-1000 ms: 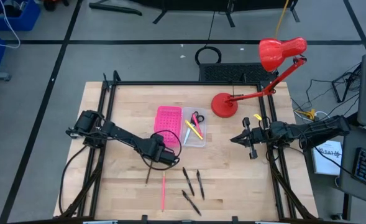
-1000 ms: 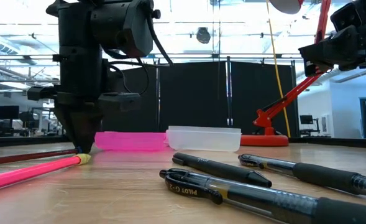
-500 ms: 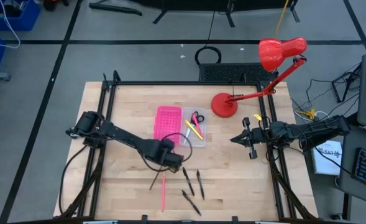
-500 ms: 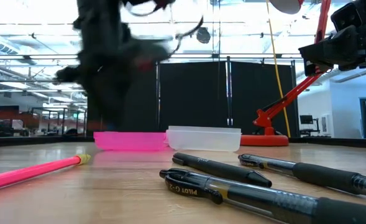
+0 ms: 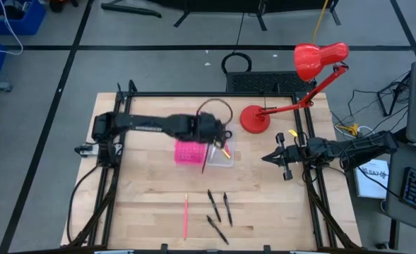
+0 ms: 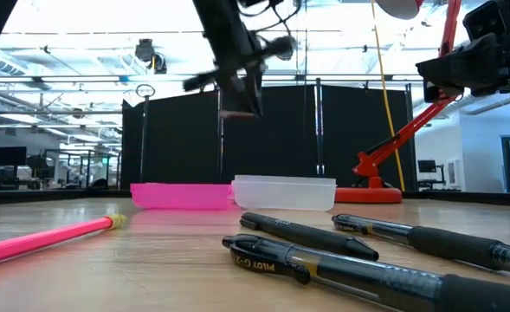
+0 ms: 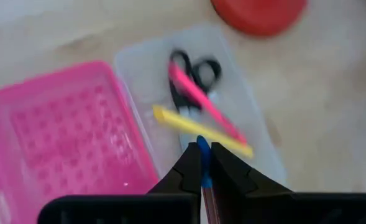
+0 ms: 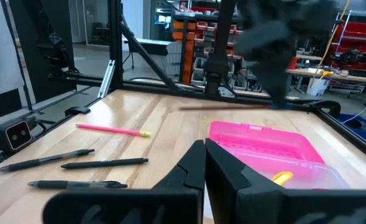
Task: Pick & place school supplies into a supply box
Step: Put the brown supply into the pink supply box
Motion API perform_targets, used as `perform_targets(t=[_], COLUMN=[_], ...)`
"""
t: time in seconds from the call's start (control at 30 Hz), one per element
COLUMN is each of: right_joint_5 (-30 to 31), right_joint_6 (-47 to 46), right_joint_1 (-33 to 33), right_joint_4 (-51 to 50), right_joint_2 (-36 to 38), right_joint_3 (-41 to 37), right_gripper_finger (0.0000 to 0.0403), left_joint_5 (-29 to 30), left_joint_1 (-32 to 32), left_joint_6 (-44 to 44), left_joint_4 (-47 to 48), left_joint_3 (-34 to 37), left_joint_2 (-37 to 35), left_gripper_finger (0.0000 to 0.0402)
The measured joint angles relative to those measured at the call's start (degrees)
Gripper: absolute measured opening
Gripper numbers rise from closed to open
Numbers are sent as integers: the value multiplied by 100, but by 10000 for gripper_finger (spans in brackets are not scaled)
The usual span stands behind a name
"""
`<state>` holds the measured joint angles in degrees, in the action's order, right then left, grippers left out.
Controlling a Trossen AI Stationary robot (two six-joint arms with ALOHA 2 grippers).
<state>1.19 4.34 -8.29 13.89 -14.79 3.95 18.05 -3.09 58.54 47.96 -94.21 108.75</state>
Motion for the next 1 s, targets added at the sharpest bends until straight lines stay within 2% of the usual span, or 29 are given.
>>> perform_targets(t=[0.13,0.3,0.7,1.0], right_joint_5=[0,13,17,20], right_joint_6=[158,383,584,885], right_joint_1=[0,0,0,0], right_joint_4=[0,105,373,474], right_joint_2=[0,0,0,0], right_joint_3=[0,0,0,0], right_gripper_finger=[0,0,0,0], left_joint_5=[-306,-301,-461,-421], left_joint_1=[-441,-675,-1102,-1152], left_joint_6=[-261,-488,-488,-633], left_joint_4=[-1071,-1963,-2454,-2219], left_joint_3=[316,612,664,665], left_joint_2=[2,2,773,1030], left_gripper_finger=[21,22,24,25])
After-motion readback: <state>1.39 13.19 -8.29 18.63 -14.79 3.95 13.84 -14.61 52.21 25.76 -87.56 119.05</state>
